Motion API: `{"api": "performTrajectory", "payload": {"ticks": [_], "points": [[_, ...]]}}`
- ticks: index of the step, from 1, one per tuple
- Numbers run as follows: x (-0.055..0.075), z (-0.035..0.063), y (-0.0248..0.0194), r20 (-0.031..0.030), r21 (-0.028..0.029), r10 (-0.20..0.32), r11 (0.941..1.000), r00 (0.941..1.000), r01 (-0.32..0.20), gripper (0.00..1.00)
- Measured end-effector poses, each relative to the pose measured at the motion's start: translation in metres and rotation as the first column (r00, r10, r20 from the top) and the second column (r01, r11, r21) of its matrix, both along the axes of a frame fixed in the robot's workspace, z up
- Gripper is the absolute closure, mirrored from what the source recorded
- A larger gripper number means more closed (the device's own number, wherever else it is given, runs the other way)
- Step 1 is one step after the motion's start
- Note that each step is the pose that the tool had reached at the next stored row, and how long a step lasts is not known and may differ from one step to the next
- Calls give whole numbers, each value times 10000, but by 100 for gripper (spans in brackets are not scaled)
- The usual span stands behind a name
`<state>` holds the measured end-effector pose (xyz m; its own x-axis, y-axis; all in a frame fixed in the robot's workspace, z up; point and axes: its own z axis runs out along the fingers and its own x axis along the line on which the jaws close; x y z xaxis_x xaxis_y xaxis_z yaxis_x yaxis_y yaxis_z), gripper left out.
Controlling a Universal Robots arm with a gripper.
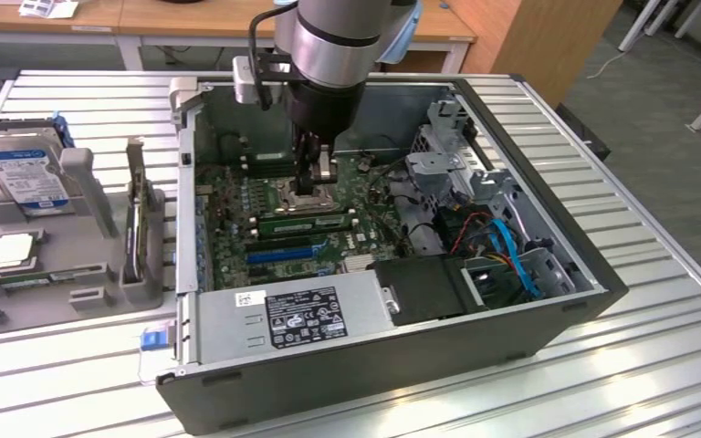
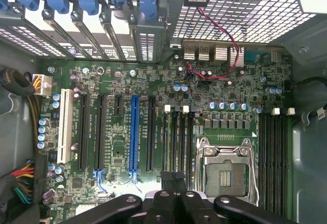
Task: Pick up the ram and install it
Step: 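Press down the ram until it locks into place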
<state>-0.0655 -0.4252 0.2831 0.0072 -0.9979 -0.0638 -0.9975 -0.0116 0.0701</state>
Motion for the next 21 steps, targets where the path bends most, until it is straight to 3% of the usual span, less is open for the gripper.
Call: {"api": "performTrajectory", "payload": {"ticks": [4,21], "points": [[17,0,1,-1,0,-1,10000,10000,1,89],[706,-2,1,-1,2,110,9999,9999,-110,89]]}}
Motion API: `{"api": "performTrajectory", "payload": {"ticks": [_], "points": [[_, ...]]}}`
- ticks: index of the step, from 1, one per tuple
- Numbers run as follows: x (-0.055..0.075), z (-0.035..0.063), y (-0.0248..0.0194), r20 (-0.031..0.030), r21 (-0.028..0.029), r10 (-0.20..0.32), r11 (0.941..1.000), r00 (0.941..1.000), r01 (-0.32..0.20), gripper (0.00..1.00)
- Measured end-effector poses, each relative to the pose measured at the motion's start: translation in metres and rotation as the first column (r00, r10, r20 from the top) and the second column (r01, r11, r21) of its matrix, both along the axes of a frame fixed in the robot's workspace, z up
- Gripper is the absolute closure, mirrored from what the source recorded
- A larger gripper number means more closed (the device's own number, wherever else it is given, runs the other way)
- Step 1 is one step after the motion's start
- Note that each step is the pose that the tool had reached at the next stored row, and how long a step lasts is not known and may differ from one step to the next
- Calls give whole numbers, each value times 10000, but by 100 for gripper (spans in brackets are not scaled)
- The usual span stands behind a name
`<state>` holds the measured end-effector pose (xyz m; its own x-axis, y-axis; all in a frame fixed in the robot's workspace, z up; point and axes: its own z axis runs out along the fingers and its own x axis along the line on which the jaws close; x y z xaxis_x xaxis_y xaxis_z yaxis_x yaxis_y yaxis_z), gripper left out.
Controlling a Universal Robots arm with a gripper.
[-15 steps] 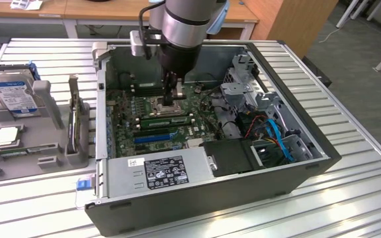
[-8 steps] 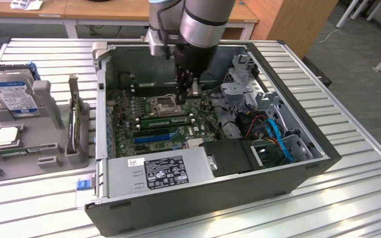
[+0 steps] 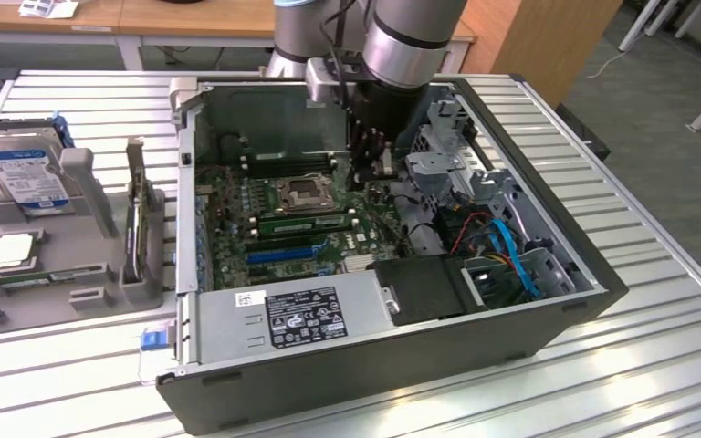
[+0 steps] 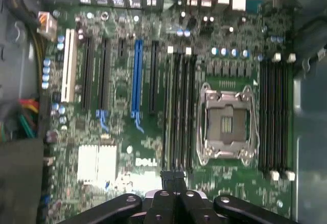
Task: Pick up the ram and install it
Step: 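Press down the ram until it locks into place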
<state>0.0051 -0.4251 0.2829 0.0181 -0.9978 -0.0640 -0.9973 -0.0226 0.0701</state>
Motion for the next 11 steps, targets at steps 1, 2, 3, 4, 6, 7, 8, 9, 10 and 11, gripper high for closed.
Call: {"api": "performTrajectory", "payload": {"ticks": [1,2,3,4,6,7,8,9,10,11], "points": [[0,0,0,0,0,0,10000,10000,0,89],[0,-8,-2,1,2,-1,10000,10000,1,89],[-1,-26,-5,0,1,-1,10000,10000,1,89],[0,-45,-5,0,0,-1,10000,10000,1,89],[0,-81,-5,0,1,-1,10000,10000,1,89],[-1,-99,-5,0,-1,0,10000,10000,0,89],[-1,-117,-5,0,-2,1,10000,10000,-1,89],[-2,-135,-5,0,-3,1,10000,10000,-1,89],[-3,-154,-5,0,-4,1,10000,10000,-1,89],[-4,-172,-5,0,-5,0,10000,10000,0,89]]}}
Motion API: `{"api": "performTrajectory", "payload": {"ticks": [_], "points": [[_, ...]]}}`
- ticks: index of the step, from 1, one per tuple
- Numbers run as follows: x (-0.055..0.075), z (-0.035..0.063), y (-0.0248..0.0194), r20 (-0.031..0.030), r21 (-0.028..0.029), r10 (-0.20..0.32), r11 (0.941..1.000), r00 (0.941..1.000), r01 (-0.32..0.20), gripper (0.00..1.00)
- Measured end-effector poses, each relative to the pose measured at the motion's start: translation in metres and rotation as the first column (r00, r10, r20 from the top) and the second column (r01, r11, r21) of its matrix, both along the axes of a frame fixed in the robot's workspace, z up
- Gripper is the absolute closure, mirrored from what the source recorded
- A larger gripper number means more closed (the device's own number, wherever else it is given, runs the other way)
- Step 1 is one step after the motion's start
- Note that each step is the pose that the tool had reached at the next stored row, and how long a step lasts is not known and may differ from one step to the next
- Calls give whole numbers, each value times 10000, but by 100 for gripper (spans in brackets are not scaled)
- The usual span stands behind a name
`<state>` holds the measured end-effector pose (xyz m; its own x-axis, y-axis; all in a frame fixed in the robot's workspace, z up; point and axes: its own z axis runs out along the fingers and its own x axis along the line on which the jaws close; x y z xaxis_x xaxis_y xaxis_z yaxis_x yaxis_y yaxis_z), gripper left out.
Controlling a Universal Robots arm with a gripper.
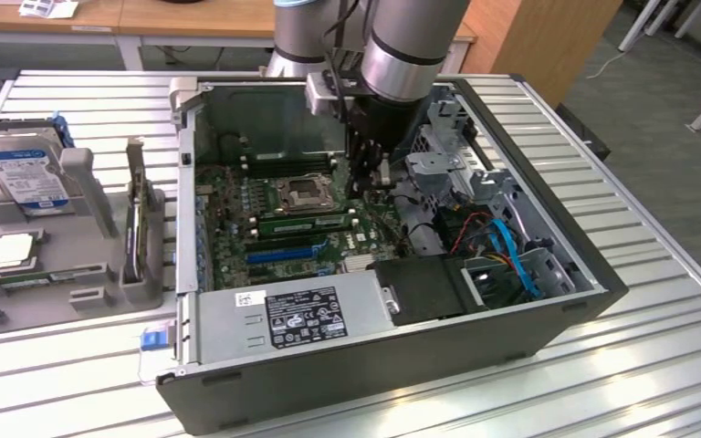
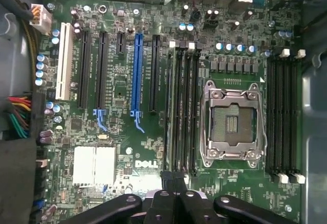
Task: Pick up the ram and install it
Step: 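Press down the ram until it locks into place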
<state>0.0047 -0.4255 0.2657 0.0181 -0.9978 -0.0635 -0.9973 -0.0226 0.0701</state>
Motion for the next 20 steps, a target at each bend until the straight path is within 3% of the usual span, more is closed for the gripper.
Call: {"api": "performTrajectory", "payload": {"ticks": [15,17,20], "points": [[-14,-272,0,0,-22,-19,10000,10000,19,89],[-14,-272,0,-1,-38,-19,10000,10000,19,89],[-14,-274,74,0,-42,-21,10000,10000,21,89]]}}
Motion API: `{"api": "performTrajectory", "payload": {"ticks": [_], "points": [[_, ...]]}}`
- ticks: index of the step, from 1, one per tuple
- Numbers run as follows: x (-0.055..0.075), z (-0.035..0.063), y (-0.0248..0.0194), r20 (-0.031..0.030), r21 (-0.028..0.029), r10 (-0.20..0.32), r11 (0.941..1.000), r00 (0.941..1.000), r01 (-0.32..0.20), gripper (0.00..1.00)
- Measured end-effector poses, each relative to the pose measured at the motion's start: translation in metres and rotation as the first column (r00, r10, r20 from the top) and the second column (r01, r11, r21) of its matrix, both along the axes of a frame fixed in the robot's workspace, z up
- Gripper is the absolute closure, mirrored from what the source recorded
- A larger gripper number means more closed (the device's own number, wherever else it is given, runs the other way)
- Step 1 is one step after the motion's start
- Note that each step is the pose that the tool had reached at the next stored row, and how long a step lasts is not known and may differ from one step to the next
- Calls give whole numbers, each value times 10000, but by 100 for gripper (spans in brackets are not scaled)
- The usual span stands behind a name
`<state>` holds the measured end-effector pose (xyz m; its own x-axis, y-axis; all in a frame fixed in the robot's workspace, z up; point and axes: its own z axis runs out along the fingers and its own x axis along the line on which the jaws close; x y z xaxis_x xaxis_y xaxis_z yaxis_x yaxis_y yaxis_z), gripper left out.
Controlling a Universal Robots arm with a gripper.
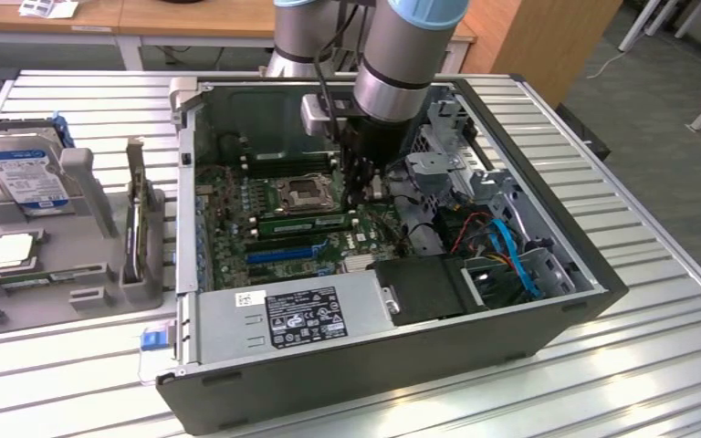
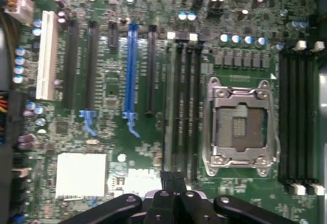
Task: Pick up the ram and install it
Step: 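Press down the ram until it locks into place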
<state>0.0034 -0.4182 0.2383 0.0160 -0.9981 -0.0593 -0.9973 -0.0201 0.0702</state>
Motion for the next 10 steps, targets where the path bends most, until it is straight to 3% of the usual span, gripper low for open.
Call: {"api": "performTrajectory", "payload": {"ticks": [5,10], "points": [[-2,-78,1,0,-21,0,10000,10000,0,89],[-3,-136,1,-1,-94,0,10000,10000,0,89]]}}
